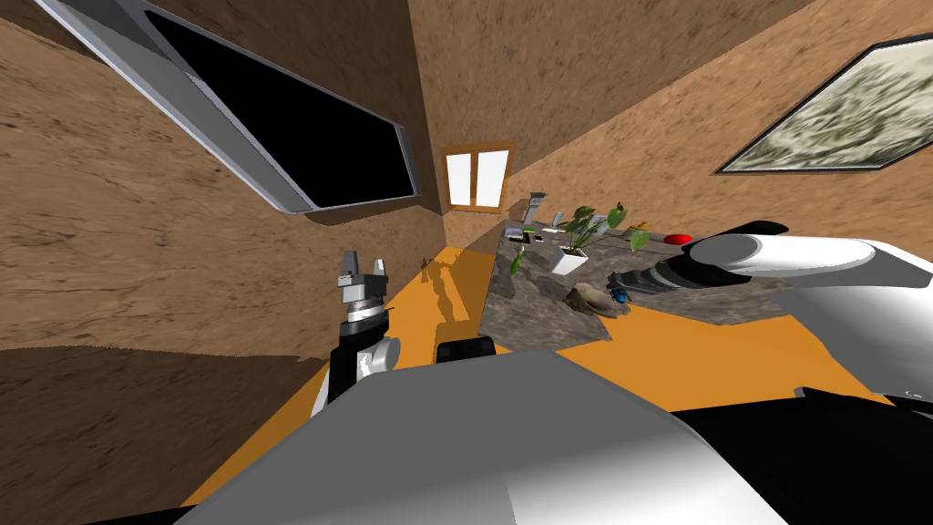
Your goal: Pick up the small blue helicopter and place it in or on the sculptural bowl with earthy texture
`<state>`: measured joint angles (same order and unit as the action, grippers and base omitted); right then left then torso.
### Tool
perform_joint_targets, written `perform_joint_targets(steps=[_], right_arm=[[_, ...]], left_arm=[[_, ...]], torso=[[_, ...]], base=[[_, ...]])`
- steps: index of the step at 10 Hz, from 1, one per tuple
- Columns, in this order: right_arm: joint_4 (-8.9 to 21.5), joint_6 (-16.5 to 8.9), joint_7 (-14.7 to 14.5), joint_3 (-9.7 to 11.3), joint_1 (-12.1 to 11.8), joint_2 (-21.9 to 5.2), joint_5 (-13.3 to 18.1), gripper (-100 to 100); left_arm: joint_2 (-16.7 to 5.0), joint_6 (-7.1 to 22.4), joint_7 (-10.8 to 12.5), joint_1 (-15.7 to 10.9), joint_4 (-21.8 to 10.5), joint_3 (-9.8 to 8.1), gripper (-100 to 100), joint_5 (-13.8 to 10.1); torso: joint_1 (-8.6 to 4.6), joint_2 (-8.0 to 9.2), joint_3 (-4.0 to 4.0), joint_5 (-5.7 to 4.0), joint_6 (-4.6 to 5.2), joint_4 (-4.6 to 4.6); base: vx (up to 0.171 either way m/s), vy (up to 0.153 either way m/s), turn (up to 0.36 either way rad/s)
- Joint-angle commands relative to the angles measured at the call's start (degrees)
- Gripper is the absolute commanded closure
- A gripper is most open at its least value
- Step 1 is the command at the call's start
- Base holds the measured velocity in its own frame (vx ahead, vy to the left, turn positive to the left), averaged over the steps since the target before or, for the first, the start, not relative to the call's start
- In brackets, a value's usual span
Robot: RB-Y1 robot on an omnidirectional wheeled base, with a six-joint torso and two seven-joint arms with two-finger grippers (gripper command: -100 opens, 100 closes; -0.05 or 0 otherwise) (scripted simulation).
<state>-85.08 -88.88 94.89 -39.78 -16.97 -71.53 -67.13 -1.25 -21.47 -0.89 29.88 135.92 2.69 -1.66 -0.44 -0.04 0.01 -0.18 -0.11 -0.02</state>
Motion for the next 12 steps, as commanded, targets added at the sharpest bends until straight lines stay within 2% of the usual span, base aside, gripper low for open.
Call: perform_joint_targets(steps=[1, 5, 6, 7, 12], right_arm=[[0.0, 0.0, 0.0, 0.0, 0.0, 0.0, 0.0, -100], [0.0, 0.0, 0.0, 0.0, 0.0, 0.0, 0.0, -100], [0.0, 0.0, 0.0, 0.0, 0.0, 0.0, 0.0, 0], [-1.5, -1.8, 2.0, -1.2, -0.2, -1.7, -1.4, -100], [-5.1, -6.2, 6.6, -4.0, -0.8, -5.8, -4.8, -100]], left_arm=[[0.0, 0.0, 0.0, 0.0, 0.0, 0.0, 0, 0.0], [0.0, 0.0, 0.0, 0.0, 0.0, 0.01, 0, 0.0], [0.0, 0.0, 0.0, 0.0, 0.0, 0.01, 0, 0.0], [0.0, 0.0, 0.0, 0.0, 0.0, 0.01, 0, 0.0], [0.0, 0.0, 0.0, 0.0, 0.0, 0.0, 0, 0.0]], torso=[[0.0, 0.0, 0.0, 0.0, 0.0, 0.0], [0.37, -0.06, 0.03, 0.13, 0.0, 0.01], [0.37, -0.06, 0.03, 0.13, 0.0, 0.01], [0.38, -0.06, 0.03, 0.13, 0.0, 0.01], [0.28, 0.0, -0.01, 0.12, 0.0, -0.01]], base=[[-0.005, -0.009, -0.002], [0.0, -0.001, 0.0], [0.0, 0.0, 0.0], [-0.006, -0.011, 0.009], [-0.017, -0.034, -0.006]])
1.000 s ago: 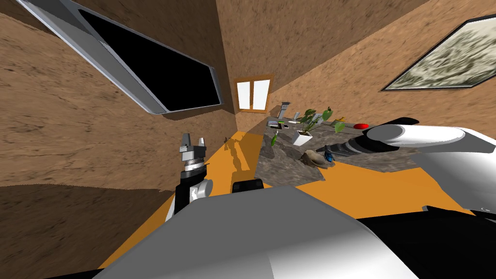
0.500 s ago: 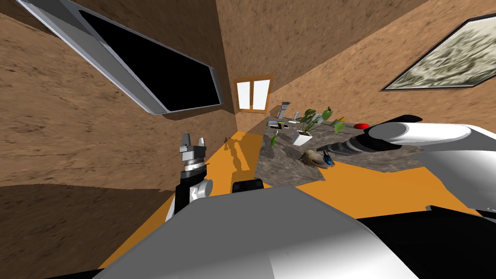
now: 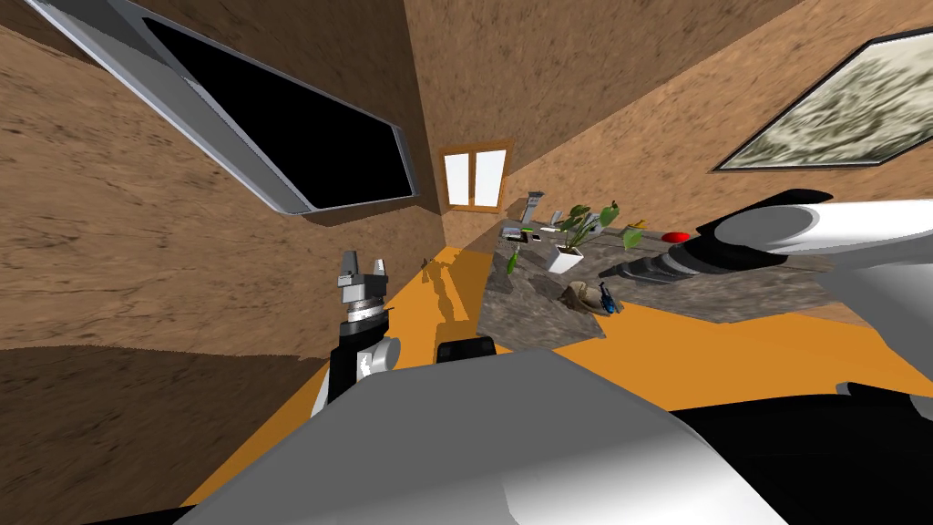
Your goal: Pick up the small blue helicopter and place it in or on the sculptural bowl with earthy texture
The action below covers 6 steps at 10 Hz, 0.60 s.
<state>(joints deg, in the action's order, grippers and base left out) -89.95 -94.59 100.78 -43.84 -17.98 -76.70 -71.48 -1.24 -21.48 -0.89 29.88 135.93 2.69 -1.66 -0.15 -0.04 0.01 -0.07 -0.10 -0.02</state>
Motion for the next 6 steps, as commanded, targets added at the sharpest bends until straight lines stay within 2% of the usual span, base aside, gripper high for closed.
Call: perform_joint_targets(steps=[1, 2, 6], right_arm=[[0.0, 0.0, 0.0, 0.0, 0.0, 0.0, 0.0, -100], [0.0, -0.2, 0.2, -0.1, 0.0, -0.1, -0.1, 0], [0.0, -0.2, 0.2, 0.0, 0.0, -0.1, -0.1, 0]], left_arm=[[0.0, 0.0, 0.0, 0.0, 0.0, 0.0, 0, 0.0], [0.0, 0.0, 0.0, 0.0, 0.0, 0.0, 0, 0.0], [0.0, 0.0, 0.0, 0.0, 0.0, 0.0, 0, 0.0]], torso=[[0.0, 0.0, 0.0, 0.0, 0.0, 0.0], [0.04, -0.02, 0.01, -0.01, 0.01, 0.01], [0.09, -0.06, 0.03, 0.01, 0.0, 0.02]], base=[[-0.006, -0.011, 0.005], [0.0, 0.0, 0.0], [0.0, 0.0, 0.0]])
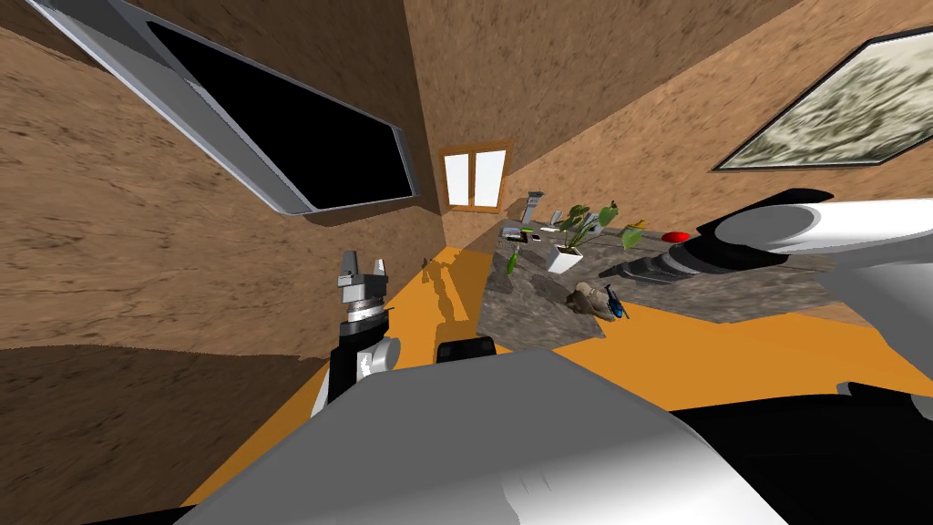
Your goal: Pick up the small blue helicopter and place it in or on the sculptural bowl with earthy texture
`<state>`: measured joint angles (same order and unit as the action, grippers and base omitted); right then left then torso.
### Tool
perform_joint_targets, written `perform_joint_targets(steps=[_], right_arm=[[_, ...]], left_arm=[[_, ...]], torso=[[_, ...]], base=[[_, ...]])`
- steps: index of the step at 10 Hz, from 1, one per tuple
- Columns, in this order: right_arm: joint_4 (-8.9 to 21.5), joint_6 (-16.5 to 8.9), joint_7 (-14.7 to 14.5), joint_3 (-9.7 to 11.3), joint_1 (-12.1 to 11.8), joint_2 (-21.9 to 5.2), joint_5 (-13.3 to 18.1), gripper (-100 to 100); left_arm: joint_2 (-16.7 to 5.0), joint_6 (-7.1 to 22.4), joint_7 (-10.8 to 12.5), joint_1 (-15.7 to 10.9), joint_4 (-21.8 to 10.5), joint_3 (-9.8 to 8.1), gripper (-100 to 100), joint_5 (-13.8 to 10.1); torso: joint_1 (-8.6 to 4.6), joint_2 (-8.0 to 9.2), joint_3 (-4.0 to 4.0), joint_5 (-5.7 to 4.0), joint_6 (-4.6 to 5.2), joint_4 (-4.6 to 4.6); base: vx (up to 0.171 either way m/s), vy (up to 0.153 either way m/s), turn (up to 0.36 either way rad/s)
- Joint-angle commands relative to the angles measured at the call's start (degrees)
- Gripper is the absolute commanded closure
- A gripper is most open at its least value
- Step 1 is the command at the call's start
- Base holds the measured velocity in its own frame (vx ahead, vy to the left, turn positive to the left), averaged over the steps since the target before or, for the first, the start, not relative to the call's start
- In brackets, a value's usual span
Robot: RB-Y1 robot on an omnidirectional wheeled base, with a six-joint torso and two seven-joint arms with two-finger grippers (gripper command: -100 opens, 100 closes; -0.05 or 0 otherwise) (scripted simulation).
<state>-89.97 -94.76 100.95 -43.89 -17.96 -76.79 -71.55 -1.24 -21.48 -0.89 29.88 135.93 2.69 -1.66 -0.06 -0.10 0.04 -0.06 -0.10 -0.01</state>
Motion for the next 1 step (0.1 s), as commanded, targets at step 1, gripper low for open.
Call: perform_joint_targets(steps=[1], right_arm=[[0.0, 0.0, 0.0, 0.0, 0.0, 0.0, 0.0, 0]], left_arm=[[0.0, 0.0, 0.0, 0.0, 0.0, 0.0, 0, 0.0]], torso=[[0.0, 0.0, 0.0, 0.0, 0.0, 0.0]], base=[[0.0, 0.0, 0.0]])
